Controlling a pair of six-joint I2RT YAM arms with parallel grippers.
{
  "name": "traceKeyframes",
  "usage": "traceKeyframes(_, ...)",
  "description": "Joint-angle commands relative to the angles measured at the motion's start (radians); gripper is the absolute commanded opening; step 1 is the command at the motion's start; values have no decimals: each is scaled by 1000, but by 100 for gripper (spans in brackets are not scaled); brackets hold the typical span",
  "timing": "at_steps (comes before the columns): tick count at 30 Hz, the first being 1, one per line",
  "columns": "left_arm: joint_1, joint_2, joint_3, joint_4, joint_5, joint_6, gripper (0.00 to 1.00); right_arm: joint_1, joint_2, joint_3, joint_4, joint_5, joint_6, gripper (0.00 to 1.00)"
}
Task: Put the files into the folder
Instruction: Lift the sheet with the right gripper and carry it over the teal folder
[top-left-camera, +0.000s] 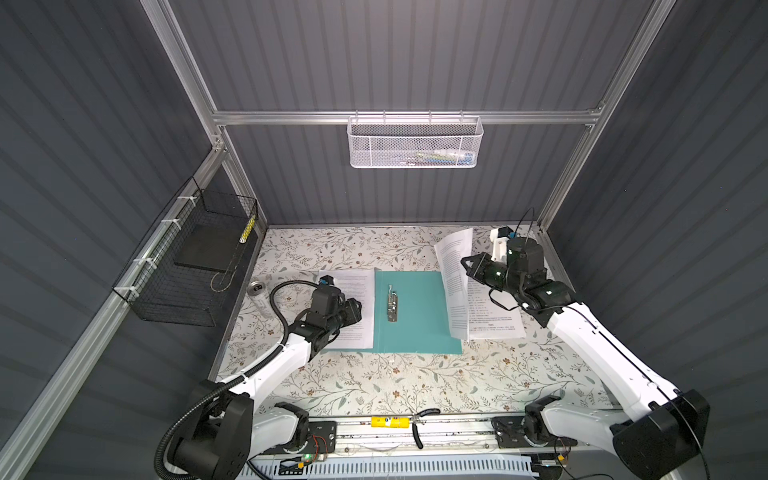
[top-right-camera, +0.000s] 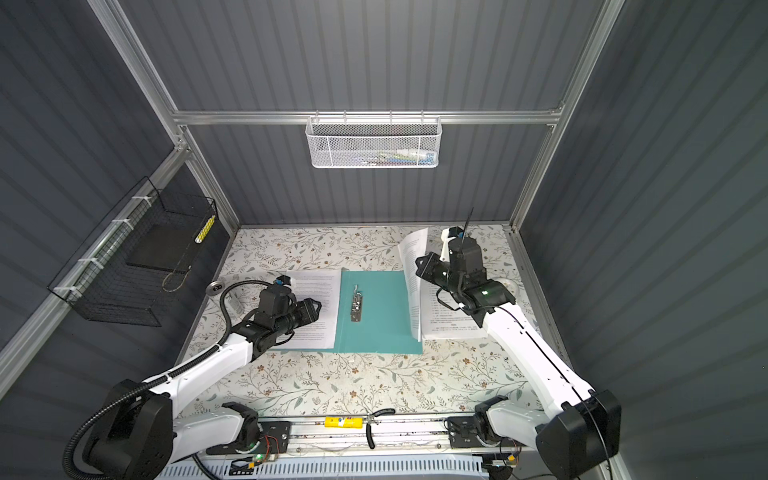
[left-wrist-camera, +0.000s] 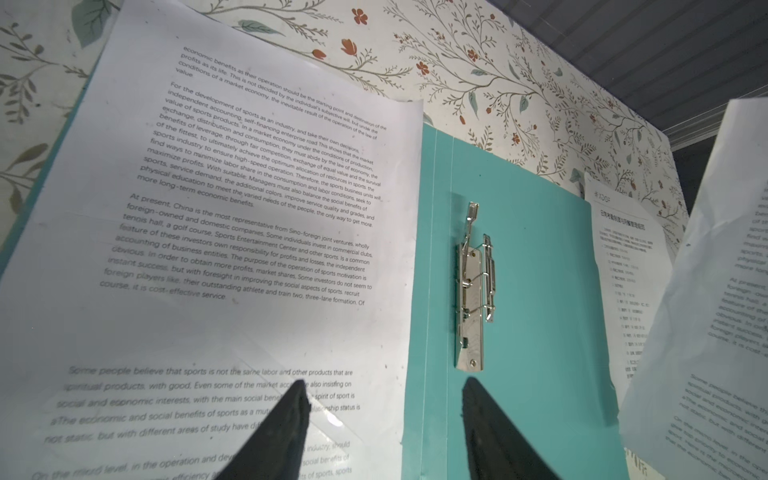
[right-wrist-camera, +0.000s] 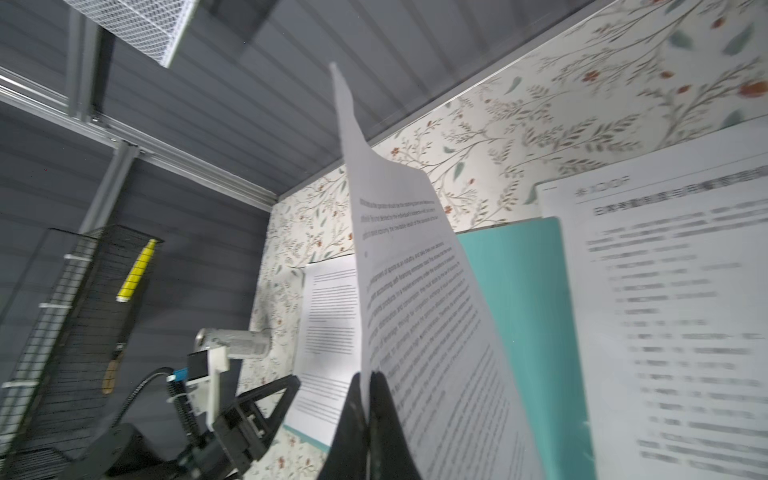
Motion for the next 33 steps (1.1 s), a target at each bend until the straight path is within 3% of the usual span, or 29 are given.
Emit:
traceKeyframes(1, 5, -22, 30, -40, -16, 16, 61, 4, 16, -12, 135, -62, 122, 0)
traceKeyframes(6, 5, -41, 25, -51, -25, 20, 61, -19, 61, -12, 163, -108, 131, 0)
traceKeyframes(14, 7, -59, 15, -86, -29, 54, 61, -91, 345, -75, 201, -391, 64, 0)
traceKeyframes(24, 7, -85, -16, -87, -31, 53, 60, -92, 484, -55, 40, -203, -127, 0)
traceKeyframes(33, 7, -78, -19, -80, -24, 51, 60, -94, 543, -36, 58, -154, -147, 0)
